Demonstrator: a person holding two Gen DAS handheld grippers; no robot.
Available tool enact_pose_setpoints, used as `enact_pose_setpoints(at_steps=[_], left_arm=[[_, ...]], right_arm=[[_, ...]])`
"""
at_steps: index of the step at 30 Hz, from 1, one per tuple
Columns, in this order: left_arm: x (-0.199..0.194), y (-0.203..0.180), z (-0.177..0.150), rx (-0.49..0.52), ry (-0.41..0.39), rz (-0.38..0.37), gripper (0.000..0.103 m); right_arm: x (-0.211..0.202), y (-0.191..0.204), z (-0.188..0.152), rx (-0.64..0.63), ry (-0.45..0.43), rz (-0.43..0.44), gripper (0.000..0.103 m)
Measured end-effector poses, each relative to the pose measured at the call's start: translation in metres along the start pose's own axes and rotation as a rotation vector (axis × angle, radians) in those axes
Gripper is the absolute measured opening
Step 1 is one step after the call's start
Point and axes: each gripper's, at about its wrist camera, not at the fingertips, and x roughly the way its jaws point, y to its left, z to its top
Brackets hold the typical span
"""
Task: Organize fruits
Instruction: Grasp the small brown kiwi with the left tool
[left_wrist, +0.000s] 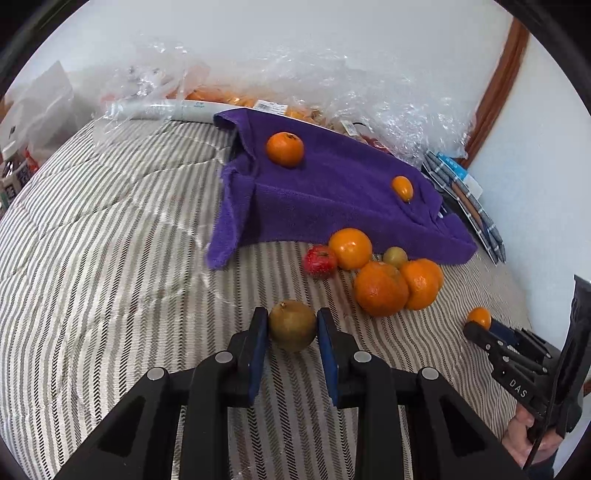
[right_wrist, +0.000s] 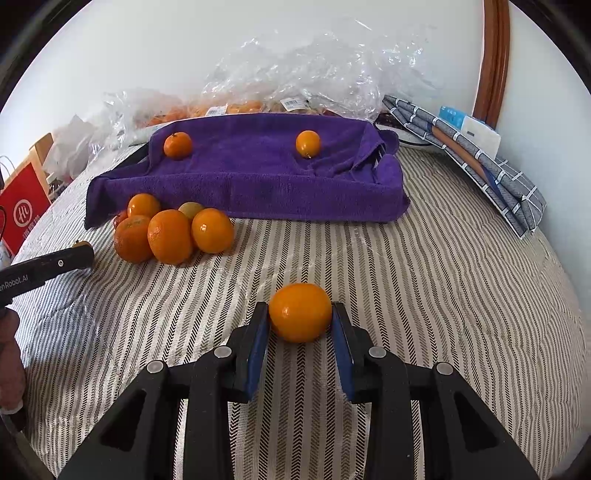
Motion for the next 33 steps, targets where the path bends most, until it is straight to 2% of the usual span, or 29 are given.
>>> enact_pose_setpoints(at_steps=[6, 9, 12, 26, 33], left_arm=[[-0.0020, 0.0073, 0.0001, -0.039, -0.018, -0.012, 0.026], [-0.0005, 0.0046, 0.0002, -0.029, -0.019, 0.015, 0.026], [-0.0034, 0.0017, 0.0000, -0.012, -0.037, 0.009, 0.026], [0.0040, 0.0037, 0.0034, -0.011, 0.003, -0.001, 0.026], [0.0008, 0.0093, 0.0019, -0.025, -0.007, -0.018, 0.026]], right_arm=[[-0.0004, -0.0021, 0.0000, 0.012, 0.001, 0.008, 0.034], [0.0000, -0.0033, 0.0004, 0.017, 0.004, 0.015, 0.034], [-0.0001, -0.0059, 0.0006, 0.028, 0.006, 0.028, 0.034], [0.0003, -0.0065, 0.0002, 0.037, 0.009, 0.018, 0.034], [-0.0057, -0.0045, -0.0010, 0.032, -0.029, 0.008, 0.034]])
